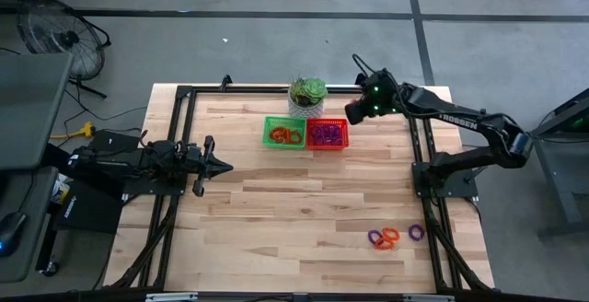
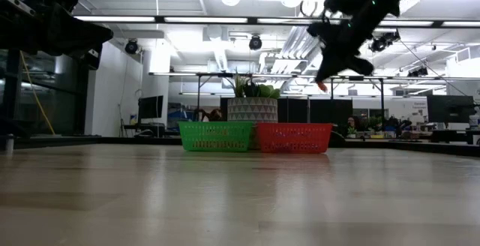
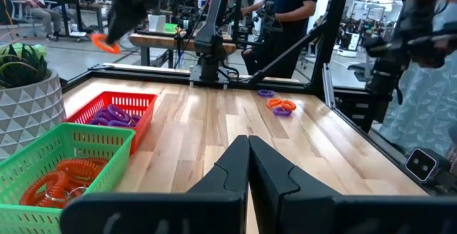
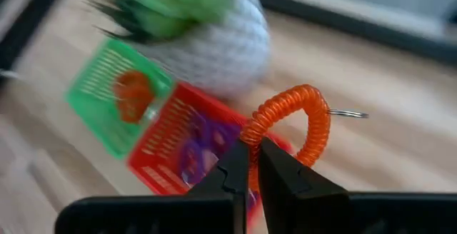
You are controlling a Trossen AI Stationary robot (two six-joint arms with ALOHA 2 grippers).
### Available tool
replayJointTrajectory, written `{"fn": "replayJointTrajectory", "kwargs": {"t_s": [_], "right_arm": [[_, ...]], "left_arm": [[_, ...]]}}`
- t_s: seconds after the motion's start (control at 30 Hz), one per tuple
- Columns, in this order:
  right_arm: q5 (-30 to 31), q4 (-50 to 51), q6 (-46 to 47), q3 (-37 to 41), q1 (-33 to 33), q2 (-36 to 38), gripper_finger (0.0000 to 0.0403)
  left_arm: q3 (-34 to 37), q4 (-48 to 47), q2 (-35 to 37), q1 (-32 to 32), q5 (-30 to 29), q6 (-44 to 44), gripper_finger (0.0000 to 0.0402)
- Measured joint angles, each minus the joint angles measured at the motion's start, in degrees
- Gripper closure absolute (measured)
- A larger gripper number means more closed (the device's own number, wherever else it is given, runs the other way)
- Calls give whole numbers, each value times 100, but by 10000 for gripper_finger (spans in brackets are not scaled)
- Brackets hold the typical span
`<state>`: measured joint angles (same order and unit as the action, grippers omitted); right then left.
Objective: Sort spring keychains
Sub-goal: Put the orange spring keychain into the green bin
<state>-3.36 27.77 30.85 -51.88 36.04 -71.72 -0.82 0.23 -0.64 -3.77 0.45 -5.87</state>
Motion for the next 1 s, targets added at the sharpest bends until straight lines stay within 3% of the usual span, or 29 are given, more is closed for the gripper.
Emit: {"fn": "replayJointTrajectory", "kwargs": {"t_s": [0.37, 0.77, 1.0], "right_arm": [[-82, -473, -1823, -1168, -489, -792, 390], [-1519, -375, -3645, -2882, -1281, -2621, 389], [-1631, -52, -3901, -3658, -1487, -3489, 389]], "left_arm": [[0, 0, 0, 0, 0, 0, 401], [0, 0, 0, 2, 0, 0, 401], [0, 0, 0, 2, 0, 0, 401]]}}
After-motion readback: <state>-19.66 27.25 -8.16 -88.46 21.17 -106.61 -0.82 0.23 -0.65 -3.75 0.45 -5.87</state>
